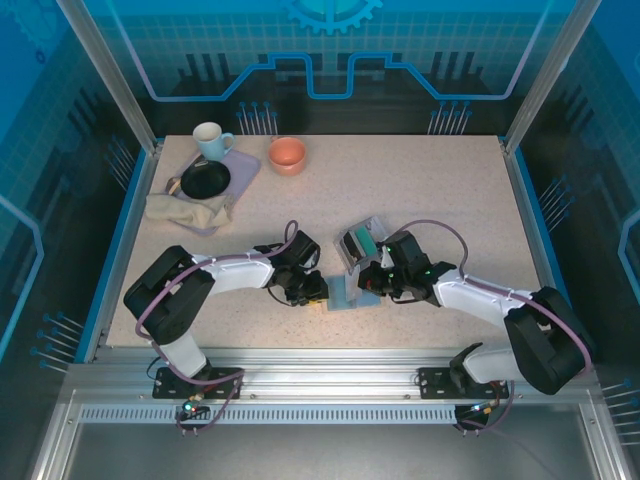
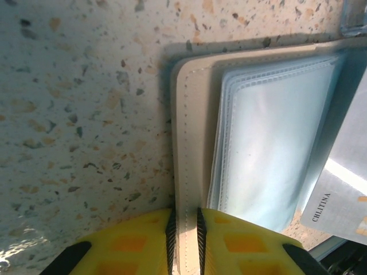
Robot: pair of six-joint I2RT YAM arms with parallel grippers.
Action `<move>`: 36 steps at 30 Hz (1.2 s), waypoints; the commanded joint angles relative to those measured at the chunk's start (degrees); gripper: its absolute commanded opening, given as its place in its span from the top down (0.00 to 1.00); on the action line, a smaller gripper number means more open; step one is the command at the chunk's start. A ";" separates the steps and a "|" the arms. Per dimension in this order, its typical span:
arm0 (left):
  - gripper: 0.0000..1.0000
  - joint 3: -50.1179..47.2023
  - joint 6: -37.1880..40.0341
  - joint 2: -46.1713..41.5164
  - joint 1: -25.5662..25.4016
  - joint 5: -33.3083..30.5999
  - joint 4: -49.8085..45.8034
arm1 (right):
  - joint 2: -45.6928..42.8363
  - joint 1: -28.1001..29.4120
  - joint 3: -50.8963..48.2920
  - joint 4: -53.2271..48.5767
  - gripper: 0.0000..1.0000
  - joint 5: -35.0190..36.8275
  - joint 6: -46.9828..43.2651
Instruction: Put the credit cards into the card holder
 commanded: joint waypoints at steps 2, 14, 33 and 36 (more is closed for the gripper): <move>0.80 1.23 -0.27 0.79 -0.41 -1.05 -1.93 | -0.15 -0.86 -1.30 -0.58 0.96 -0.29 -1.53; 0.80 1.47 0.06 1.44 -0.39 -0.93 -1.80 | 5.44 -1.28 -3.26 6.01 0.96 -3.83 -5.00; 0.81 1.36 -0.29 1.11 -0.38 -1.32 -1.45 | 9.08 0.55 -2.85 7.11 0.95 -5.05 -3.72; 0.81 1.31 -0.29 1.05 -0.37 -1.41 -1.47 | 9.61 1.61 -2.14 6.88 0.95 -3.88 -2.68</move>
